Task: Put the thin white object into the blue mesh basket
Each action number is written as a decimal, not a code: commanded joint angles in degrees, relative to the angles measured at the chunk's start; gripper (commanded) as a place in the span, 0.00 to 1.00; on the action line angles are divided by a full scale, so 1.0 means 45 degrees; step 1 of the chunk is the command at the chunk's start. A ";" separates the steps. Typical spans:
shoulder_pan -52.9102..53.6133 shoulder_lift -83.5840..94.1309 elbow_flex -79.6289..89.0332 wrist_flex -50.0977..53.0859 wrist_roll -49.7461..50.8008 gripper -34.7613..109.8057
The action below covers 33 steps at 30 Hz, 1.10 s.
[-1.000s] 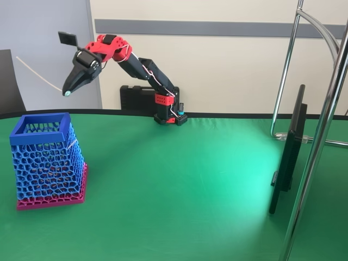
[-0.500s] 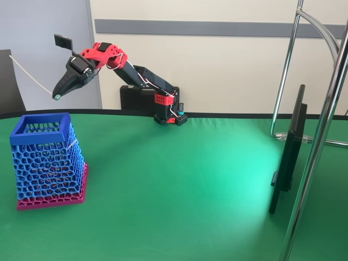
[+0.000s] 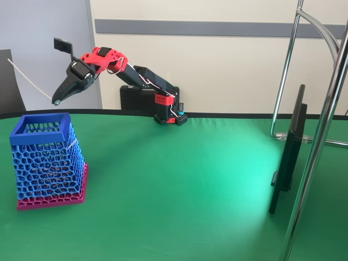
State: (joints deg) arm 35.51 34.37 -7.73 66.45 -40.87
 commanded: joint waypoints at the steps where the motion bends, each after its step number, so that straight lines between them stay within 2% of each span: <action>1: 0.0098 0.0469 0.0254 -0.0488 -0.0098 0.35; 7: 0.0293 0.0508 0.0371 -0.0918 0.0039 0.42; 19: 0.0273 0.1230 0.0527 -0.0898 0.0527 0.42; 33: -0.0957 0.5098 0.3242 0.1758 0.2168 0.35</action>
State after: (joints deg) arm 32.43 51.24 5.45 73.04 -32.08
